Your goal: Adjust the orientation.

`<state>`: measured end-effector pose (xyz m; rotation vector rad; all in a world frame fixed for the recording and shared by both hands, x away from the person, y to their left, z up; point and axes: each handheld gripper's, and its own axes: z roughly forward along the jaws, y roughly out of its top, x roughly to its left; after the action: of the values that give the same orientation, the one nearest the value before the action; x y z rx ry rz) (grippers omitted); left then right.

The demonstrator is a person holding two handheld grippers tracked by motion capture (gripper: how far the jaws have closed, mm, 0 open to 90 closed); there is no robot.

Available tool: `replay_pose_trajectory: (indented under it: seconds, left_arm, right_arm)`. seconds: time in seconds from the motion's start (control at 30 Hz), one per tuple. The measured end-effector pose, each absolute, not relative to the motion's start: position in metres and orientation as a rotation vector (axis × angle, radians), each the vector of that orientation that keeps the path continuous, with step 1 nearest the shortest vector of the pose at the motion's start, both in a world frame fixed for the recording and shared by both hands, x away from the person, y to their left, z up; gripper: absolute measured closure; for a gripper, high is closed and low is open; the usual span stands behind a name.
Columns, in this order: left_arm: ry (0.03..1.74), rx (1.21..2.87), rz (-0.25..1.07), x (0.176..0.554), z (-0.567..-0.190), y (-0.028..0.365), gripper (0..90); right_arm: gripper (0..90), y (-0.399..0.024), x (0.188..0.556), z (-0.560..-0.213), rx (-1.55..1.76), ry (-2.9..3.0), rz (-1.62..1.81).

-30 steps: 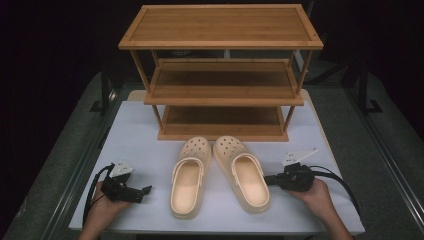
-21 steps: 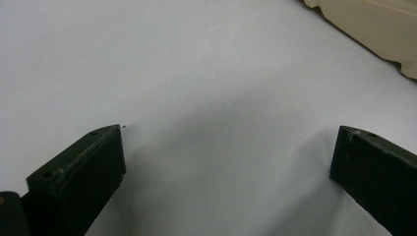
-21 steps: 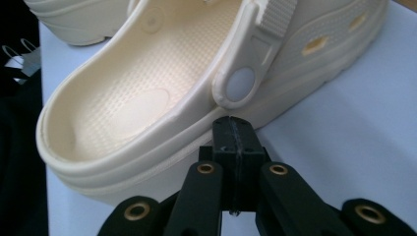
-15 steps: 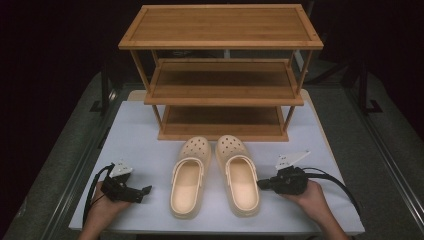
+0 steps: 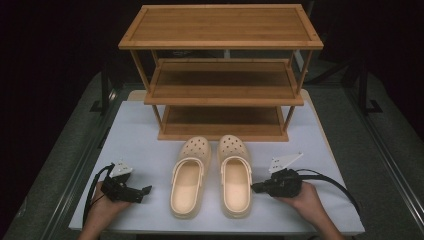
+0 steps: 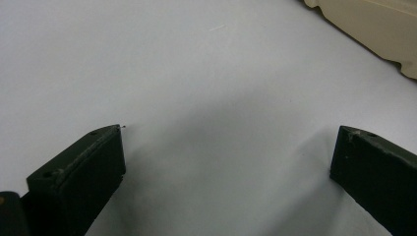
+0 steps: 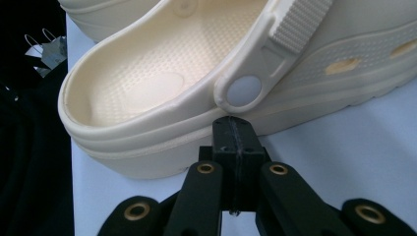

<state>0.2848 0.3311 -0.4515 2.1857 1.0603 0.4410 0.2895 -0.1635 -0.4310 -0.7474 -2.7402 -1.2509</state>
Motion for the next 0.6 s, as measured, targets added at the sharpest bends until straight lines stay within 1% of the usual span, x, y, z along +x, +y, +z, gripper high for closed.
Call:
replay_pose_trajectory:
  seconds: [0.2, 0.23, 0.43, 0.47, 0.5, 0.6]
  left_arm:
    - [1.059, 2.186, 0.441, 0.285, -0.451, 0.331, 0.0]
    - [1.059, 2.186, 0.441, 0.285, -0.451, 0.331, 0.0]
    - [1.056, 2.186, 0.441, 0.285, -0.451, 0.331, 0.0]
    - [1.054, 2.187, 0.439, 0.285, -0.451, 0.331, 0.0]
    - [1.054, 2.187, 0.439, 0.285, -0.451, 0.331, 0.0]
    - [1.055, 2.185, 0.431, 0.285, -0.45, 0.332, 0.0]
  right_arm:
    - [89.3, -0.164, 0.29, -0.43, -0.743, -2.747, -1.247]
    - [88.0, -0.165, 0.29, -0.429, -0.749, -2.756, -1.249]
    - [77.4, -0.175, 0.293, -0.424, -0.845, -2.775, -1.289]
    - [71.8, -0.177, 0.293, -0.423, -0.878, -2.776, -1.3]
    - [71.8, -0.177, 0.293, -0.423, -0.878, -2.776, -1.3]
    - [62.9, -0.18, 0.295, -0.42, -0.918, -2.766, -1.327]
